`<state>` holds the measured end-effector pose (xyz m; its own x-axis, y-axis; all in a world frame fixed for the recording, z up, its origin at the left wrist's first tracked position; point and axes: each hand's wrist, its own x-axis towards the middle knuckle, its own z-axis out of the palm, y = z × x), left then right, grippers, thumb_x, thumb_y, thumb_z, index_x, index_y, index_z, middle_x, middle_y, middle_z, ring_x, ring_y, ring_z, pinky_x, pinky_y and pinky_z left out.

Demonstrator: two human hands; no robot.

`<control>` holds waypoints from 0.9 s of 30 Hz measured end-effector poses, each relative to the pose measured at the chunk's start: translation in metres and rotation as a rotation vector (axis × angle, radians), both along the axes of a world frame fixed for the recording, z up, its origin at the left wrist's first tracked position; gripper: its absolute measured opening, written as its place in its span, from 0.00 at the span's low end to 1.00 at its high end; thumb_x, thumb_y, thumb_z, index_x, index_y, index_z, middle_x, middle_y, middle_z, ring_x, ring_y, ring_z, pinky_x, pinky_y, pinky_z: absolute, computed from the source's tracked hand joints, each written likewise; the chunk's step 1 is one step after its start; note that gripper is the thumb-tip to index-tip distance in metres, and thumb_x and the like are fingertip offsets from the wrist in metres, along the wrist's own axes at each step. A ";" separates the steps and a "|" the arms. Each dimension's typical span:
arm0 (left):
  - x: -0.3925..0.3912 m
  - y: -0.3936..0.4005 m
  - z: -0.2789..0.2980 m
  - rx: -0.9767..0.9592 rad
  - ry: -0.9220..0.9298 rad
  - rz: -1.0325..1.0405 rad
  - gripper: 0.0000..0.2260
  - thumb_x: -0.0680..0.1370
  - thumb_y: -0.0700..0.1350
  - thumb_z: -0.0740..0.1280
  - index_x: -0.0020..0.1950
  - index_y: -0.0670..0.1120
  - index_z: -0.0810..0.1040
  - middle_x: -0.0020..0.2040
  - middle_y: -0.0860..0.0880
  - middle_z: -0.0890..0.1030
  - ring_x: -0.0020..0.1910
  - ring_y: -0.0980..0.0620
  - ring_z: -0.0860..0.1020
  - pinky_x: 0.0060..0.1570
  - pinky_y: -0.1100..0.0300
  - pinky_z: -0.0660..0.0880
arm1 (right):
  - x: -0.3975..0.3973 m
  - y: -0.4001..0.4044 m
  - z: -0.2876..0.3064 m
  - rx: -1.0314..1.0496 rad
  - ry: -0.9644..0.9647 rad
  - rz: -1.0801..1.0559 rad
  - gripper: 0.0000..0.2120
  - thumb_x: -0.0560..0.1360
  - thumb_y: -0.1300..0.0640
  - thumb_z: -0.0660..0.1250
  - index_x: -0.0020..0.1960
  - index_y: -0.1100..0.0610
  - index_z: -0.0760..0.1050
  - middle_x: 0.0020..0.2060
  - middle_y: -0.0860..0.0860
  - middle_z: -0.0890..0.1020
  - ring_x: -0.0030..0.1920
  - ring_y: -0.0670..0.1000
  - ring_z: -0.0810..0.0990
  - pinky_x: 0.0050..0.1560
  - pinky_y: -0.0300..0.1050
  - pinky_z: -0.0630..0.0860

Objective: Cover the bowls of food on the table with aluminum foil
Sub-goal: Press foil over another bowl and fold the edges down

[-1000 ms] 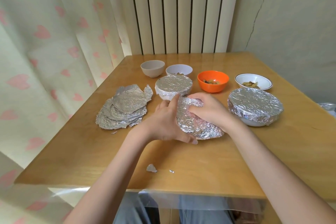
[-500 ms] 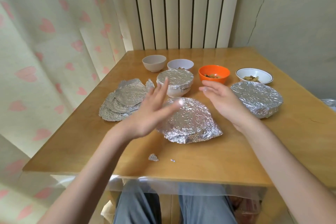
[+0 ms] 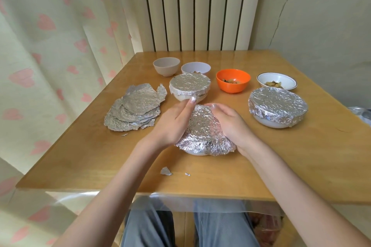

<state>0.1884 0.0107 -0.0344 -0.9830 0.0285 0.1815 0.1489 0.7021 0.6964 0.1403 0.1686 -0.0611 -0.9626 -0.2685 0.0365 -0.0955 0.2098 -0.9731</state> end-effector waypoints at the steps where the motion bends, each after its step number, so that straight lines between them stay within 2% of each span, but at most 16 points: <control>1: 0.001 0.000 -0.001 -0.012 -0.003 -0.007 0.27 0.83 0.61 0.45 0.73 0.48 0.69 0.72 0.47 0.71 0.70 0.50 0.68 0.57 0.64 0.59 | 0.001 -0.001 -0.001 -0.047 -0.005 -0.002 0.16 0.82 0.47 0.55 0.63 0.51 0.75 0.57 0.47 0.81 0.59 0.50 0.78 0.64 0.53 0.73; 2: 0.002 -0.002 -0.001 -0.017 -0.014 -0.021 0.29 0.81 0.64 0.46 0.74 0.50 0.67 0.73 0.47 0.70 0.71 0.50 0.67 0.58 0.64 0.58 | 0.002 -0.002 -0.001 -0.089 -0.012 -0.008 0.17 0.82 0.48 0.55 0.63 0.53 0.76 0.57 0.48 0.81 0.59 0.49 0.79 0.64 0.51 0.73; 4: 0.003 -0.008 0.002 -0.025 -0.064 -0.097 0.38 0.73 0.73 0.48 0.78 0.53 0.60 0.76 0.49 0.64 0.74 0.52 0.63 0.64 0.62 0.58 | 0.004 -0.003 0.002 -0.155 -0.007 -0.014 0.18 0.82 0.48 0.53 0.61 0.55 0.77 0.56 0.51 0.82 0.58 0.50 0.79 0.62 0.48 0.73; 6: 0.004 -0.015 0.008 -0.045 -0.126 -0.214 0.48 0.64 0.77 0.54 0.80 0.56 0.50 0.79 0.51 0.57 0.77 0.53 0.56 0.73 0.54 0.55 | 0.003 -0.002 0.003 -0.126 0.019 0.006 0.22 0.82 0.44 0.50 0.62 0.54 0.77 0.57 0.49 0.80 0.60 0.48 0.77 0.63 0.44 0.72; 8: 0.005 -0.021 0.014 -0.149 -0.127 -0.279 0.57 0.57 0.80 0.60 0.79 0.58 0.44 0.80 0.53 0.51 0.78 0.53 0.49 0.76 0.49 0.49 | 0.005 0.003 0.007 -0.045 0.073 0.017 0.28 0.79 0.37 0.48 0.66 0.53 0.73 0.62 0.47 0.77 0.65 0.46 0.73 0.67 0.43 0.68; 10: 0.005 -0.022 0.018 -0.277 -0.105 -0.292 0.59 0.54 0.78 0.64 0.79 0.59 0.42 0.80 0.53 0.49 0.78 0.54 0.45 0.75 0.51 0.43 | 0.007 0.010 0.011 0.016 0.179 -0.030 0.35 0.75 0.30 0.47 0.70 0.52 0.69 0.67 0.47 0.74 0.68 0.45 0.69 0.70 0.44 0.63; 11: 0.005 -0.020 0.019 -0.324 -0.104 -0.303 0.58 0.55 0.76 0.65 0.79 0.60 0.42 0.80 0.53 0.49 0.77 0.55 0.45 0.74 0.53 0.41 | 0.009 0.013 0.013 0.028 0.234 -0.042 0.36 0.74 0.30 0.48 0.71 0.52 0.67 0.68 0.47 0.73 0.69 0.44 0.69 0.70 0.42 0.63; 13: 0.005 -0.017 0.017 -0.373 -0.112 -0.332 0.57 0.58 0.73 0.69 0.79 0.61 0.41 0.80 0.54 0.49 0.77 0.55 0.46 0.75 0.52 0.42 | 0.014 0.014 0.013 0.046 0.270 -0.013 0.30 0.78 0.36 0.51 0.72 0.53 0.67 0.68 0.46 0.72 0.67 0.41 0.69 0.65 0.30 0.62; 15: 0.004 -0.016 0.015 -0.354 -0.135 -0.345 0.57 0.60 0.68 0.74 0.79 0.60 0.42 0.80 0.55 0.50 0.78 0.55 0.48 0.76 0.51 0.47 | 0.018 0.010 0.007 0.062 0.239 0.022 0.25 0.80 0.43 0.52 0.72 0.54 0.67 0.68 0.46 0.72 0.65 0.39 0.69 0.58 0.20 0.62; 16: 0.003 -0.015 0.014 -0.339 -0.149 -0.342 0.58 0.60 0.67 0.75 0.79 0.60 0.42 0.79 0.55 0.51 0.78 0.54 0.49 0.76 0.52 0.50 | 0.017 0.008 0.004 0.061 0.227 0.017 0.24 0.80 0.44 0.53 0.71 0.54 0.67 0.68 0.46 0.73 0.65 0.39 0.69 0.58 0.21 0.62; 18: 0.003 -0.015 0.014 -0.356 -0.167 -0.325 0.61 0.56 0.69 0.75 0.79 0.61 0.41 0.79 0.56 0.51 0.77 0.52 0.49 0.76 0.52 0.53 | 0.014 0.004 -0.002 0.043 0.220 -0.005 0.23 0.81 0.44 0.53 0.70 0.54 0.69 0.67 0.47 0.74 0.65 0.40 0.70 0.64 0.30 0.65; 20: 0.002 -0.014 0.015 -0.406 -0.192 -0.317 0.63 0.56 0.67 0.77 0.79 0.60 0.39 0.78 0.55 0.52 0.77 0.51 0.49 0.75 0.50 0.54 | 0.011 0.003 -0.004 0.023 0.216 -0.012 0.26 0.79 0.40 0.53 0.69 0.54 0.71 0.65 0.47 0.75 0.65 0.42 0.71 0.68 0.40 0.65; 21: 0.001 -0.013 0.015 -0.426 -0.205 -0.317 0.62 0.58 0.64 0.78 0.78 0.60 0.37 0.78 0.54 0.52 0.77 0.51 0.49 0.75 0.50 0.55 | 0.010 0.003 -0.005 0.009 0.211 -0.012 0.27 0.78 0.38 0.52 0.69 0.54 0.71 0.65 0.46 0.76 0.66 0.42 0.71 0.69 0.42 0.65; 24: -0.001 -0.012 0.017 -0.474 -0.227 -0.319 0.62 0.60 0.63 0.78 0.78 0.60 0.34 0.77 0.54 0.52 0.76 0.51 0.49 0.74 0.49 0.56 | 0.011 0.000 -0.007 -0.029 0.199 -0.025 0.27 0.77 0.37 0.52 0.66 0.52 0.73 0.62 0.45 0.78 0.64 0.43 0.73 0.66 0.41 0.67; 27: 0.000 -0.014 0.013 -0.495 -0.221 -0.293 0.64 0.53 0.72 0.71 0.76 0.62 0.32 0.78 0.53 0.51 0.77 0.49 0.49 0.75 0.49 0.55 | 0.016 -0.004 -0.007 -0.159 0.168 -0.061 0.20 0.79 0.40 0.50 0.57 0.46 0.77 0.54 0.43 0.81 0.57 0.42 0.78 0.59 0.39 0.72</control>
